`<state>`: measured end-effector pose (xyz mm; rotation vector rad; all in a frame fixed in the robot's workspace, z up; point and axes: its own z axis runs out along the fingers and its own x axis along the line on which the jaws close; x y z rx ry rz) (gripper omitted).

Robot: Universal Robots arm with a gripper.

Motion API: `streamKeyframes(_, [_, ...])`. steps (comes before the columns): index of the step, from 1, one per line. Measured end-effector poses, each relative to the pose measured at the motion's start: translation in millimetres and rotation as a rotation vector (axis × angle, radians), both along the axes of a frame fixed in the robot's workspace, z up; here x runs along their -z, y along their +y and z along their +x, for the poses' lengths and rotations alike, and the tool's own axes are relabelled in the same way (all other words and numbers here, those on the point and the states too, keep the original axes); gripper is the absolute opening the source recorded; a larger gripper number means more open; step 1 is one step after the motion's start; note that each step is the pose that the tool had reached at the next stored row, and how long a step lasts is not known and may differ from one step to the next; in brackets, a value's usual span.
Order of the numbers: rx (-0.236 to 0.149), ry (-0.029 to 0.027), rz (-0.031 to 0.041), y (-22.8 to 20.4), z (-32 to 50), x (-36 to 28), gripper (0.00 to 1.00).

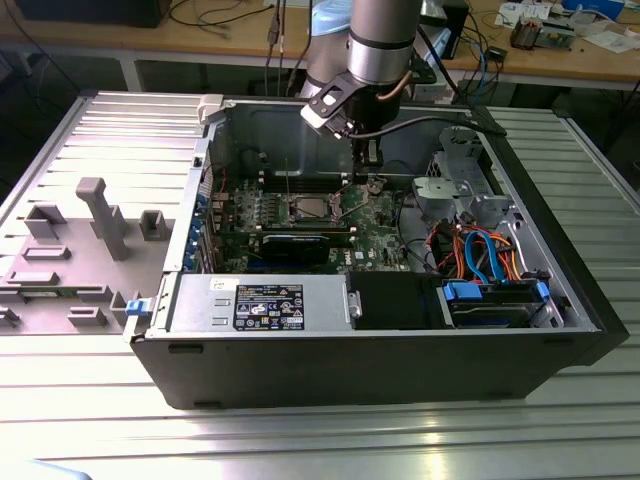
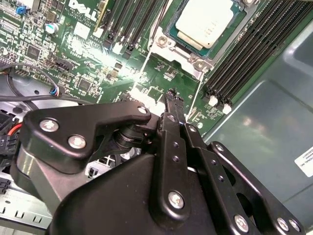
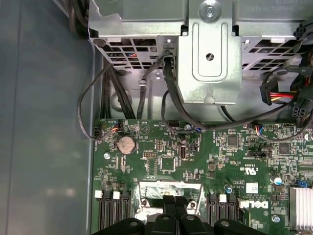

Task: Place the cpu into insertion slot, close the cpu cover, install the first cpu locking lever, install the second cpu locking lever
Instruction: 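Close the cpu cover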

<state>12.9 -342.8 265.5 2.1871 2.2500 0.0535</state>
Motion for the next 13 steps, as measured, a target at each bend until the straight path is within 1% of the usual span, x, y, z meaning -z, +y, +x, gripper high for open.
streamKeyframes(1, [0.0, 0.0, 0.0, 0.0, 2.6, 0.0, 0.11])
streamKeyframes(5, [0.0, 0.0001, 0.0, 0.0, 6.2, 0.0, 0.11])
streamKeyframes(8, [0.0, 0.0, -0.0003, 0.0, 12.1, 0.0, 0.11])
streamKeyframes(10, [0.0, 0.0, -0.0004, 0.0, 14.2, 0.1, 0.11])
streamKeyframes(13, [0.0, 0.0, -0.0003, 0.0, 14.9, 0.1, 0.11])
